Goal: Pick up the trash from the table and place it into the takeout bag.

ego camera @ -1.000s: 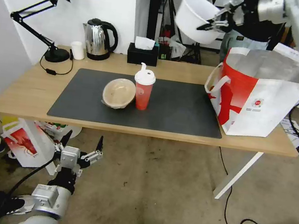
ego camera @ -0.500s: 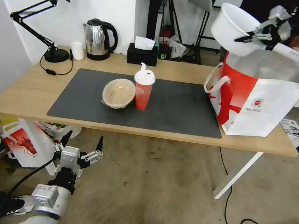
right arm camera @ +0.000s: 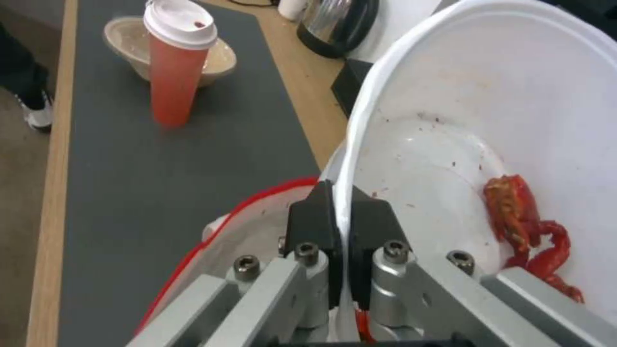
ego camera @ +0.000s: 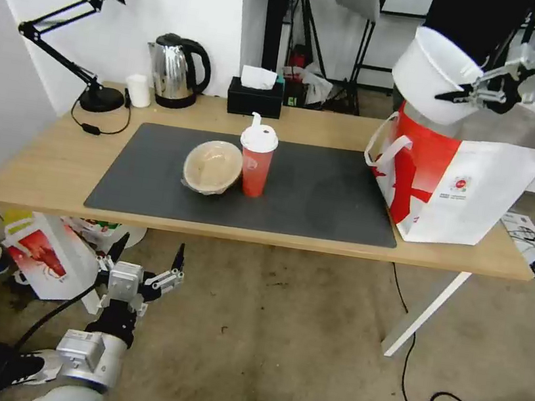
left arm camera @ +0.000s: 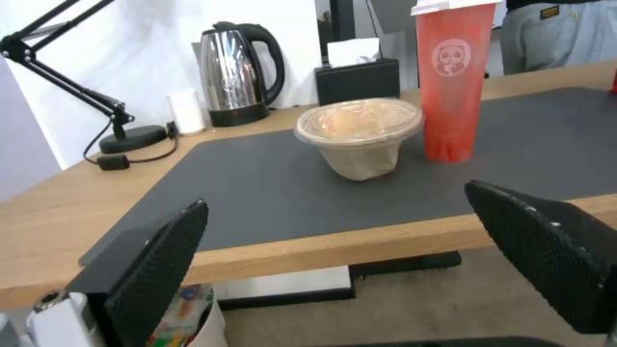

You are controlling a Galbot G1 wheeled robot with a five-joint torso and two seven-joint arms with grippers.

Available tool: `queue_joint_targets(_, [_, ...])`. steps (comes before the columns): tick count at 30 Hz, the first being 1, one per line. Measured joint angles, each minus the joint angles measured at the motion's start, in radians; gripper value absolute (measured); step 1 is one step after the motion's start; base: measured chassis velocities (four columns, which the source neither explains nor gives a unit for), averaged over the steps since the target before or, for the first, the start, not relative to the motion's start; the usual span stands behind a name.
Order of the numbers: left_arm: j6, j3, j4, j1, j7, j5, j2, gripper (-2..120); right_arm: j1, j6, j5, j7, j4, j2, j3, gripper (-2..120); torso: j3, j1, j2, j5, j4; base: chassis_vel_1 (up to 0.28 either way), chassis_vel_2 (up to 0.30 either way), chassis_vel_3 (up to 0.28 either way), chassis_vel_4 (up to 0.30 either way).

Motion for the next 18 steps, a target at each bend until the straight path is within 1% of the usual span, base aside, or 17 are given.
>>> queue_joint_targets(9, [0.0, 0.0, 0.0, 0.0, 0.0, 0.0, 0.0, 100, -0.08, 0.0, 0.001, 0.001, 0.014, -0.023, 0.061, 0, 0.0, 0.0, 0.0, 0.0, -0.0002, 0.0, 0.0, 0.0, 0.0])
queue_joint_targets(18, [0.0, 0.0, 0.0, 0.0, 0.0, 0.0, 0.0, 100, -0.129, 0.001, 0.0, 0.004, -0.007, -0.012, 0.096, 0, 0.0, 0.0, 0.0, -0.0001, 0.0, 0.0, 0.0, 0.0, 0.0])
